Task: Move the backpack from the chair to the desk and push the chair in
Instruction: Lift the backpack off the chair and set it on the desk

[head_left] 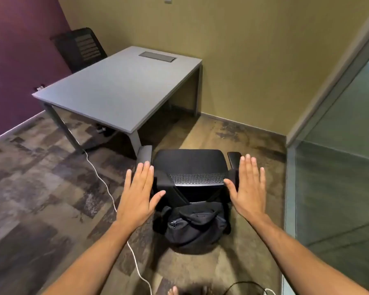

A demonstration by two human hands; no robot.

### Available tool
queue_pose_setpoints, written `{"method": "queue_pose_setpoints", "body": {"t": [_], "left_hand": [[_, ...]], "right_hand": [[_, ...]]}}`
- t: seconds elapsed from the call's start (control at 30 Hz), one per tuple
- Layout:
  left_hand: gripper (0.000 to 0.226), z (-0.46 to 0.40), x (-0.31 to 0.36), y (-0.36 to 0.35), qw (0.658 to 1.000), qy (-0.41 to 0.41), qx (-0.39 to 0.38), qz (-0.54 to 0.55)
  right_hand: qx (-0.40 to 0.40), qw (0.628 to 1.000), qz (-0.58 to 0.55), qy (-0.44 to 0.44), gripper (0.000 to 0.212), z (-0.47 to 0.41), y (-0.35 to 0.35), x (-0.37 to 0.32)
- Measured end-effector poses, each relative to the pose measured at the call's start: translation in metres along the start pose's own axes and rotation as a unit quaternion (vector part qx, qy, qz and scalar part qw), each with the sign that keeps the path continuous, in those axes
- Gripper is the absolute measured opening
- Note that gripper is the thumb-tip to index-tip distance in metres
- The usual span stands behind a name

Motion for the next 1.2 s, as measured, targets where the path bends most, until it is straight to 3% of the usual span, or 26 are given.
{"method": "queue_pose_setpoints", "body": {"t": [0.37,0.57,0.63,0.73,0.8,0.93,1.03,1.07,1.2], "left_hand": [[0.077,0.063,0.026,-0.050,0.995,0.025,-0.094,0.030],[0.079,0.064,0.022,-0.064,0.987,0.066,-0.101,0.106],[0.081,0.056,0.020,-0.066,0.981,0.092,-0.096,0.145],[0.083,0.045,0.021,-0.068,0.970,0.123,-0.080,0.195],[0.084,0.043,0.021,-0.072,0.946,0.167,-0.076,0.267],[0.053,0.047,0.009,-0.078,0.849,0.316,0.002,0.425],[0.044,0.042,0.006,-0.088,0.726,0.396,0.047,0.560],[0.043,0.039,0.004,-0.091,0.709,0.409,0.049,0.572],[0.022,0.032,-0.003,-0.105,0.737,0.395,-0.044,0.547]], "right_hand": [[-0.128,0.991,0.027,-0.039,0.083,0.084,-0.049,0.024],[-0.161,0.973,-0.112,-0.122,0.074,0.076,-0.064,0.030],[-0.174,0.941,-0.216,-0.194,0.069,0.068,-0.070,0.033],[-0.169,0.853,-0.380,-0.316,0.049,0.054,-0.075,0.032],[-0.141,0.821,-0.439,-0.336,0.015,0.046,-0.075,0.030],[-0.120,0.819,-0.447,-0.339,0.026,0.044,-0.074,0.035],[-0.134,0.830,-0.444,-0.310,0.028,0.047,-0.073,0.029],[-0.132,0.836,-0.443,-0.297,0.028,0.047,-0.072,0.027],[-0.126,0.838,-0.455,-0.275,0.034,0.052,-0.069,0.015]]}}
Point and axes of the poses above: each hand's wrist, its own z-axis away from the middle knuckle, its own y-axis out of the back of the hand, x = y × z, the point moved 8 cm from there along -z, towards the middle knuckle, and after that the axes turned 3 degrees about -y, right-handed, at the moved point
